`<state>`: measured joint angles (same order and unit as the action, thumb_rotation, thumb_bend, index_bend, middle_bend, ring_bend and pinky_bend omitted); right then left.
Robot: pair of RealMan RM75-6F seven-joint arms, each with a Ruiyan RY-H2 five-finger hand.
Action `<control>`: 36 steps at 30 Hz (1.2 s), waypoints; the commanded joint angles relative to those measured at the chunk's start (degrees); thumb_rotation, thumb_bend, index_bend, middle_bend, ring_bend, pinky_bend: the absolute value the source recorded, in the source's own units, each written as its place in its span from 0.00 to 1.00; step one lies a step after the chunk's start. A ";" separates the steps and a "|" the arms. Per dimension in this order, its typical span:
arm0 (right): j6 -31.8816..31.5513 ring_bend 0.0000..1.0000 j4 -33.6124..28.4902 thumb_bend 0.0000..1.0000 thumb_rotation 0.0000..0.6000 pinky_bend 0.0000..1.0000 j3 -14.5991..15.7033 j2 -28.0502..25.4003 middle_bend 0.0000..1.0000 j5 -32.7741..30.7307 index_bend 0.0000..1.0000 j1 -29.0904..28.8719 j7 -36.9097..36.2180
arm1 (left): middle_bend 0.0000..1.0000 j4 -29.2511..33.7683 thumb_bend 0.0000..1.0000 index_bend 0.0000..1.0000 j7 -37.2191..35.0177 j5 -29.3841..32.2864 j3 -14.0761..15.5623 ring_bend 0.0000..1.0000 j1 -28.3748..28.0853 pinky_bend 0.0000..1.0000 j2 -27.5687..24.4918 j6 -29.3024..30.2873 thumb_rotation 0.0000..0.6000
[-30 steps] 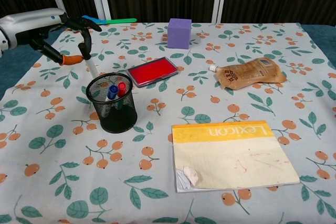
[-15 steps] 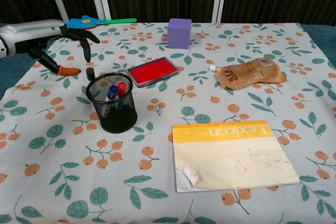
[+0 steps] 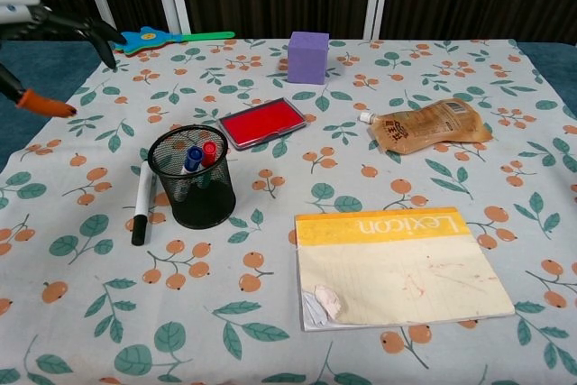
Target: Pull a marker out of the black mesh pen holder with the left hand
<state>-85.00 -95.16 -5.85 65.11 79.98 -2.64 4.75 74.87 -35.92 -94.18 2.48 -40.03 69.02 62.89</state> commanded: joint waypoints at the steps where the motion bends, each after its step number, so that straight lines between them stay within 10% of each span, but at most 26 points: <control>1: 0.05 0.09 -0.07 0.06 1.00 0.19 -0.06 0.03 0.02 -0.18 0.06 -0.01 0.13 | 0.10 5.35 0.18 0.31 11.34 2.29 -1.80 0.00 5.52 0.00 -4.64 8.16 1.00; 13: -0.17 0.09 0.04 0.06 1.00 0.19 -0.09 0.08 0.02 -0.03 0.06 0.02 0.16 | 0.04 26.36 0.18 0.15 36.58 7.31 2.08 0.00 20.46 0.00 -11.93 19.90 1.00; 36: -1.42 0.09 1.56 0.06 1.00 0.19 0.02 0.53 0.02 2.24 0.06 -0.03 -1.26 | 0.00 14.70 0.18 0.15 30.03 4.96 1.38 0.00 28.62 0.00 -6.10 23.82 1.00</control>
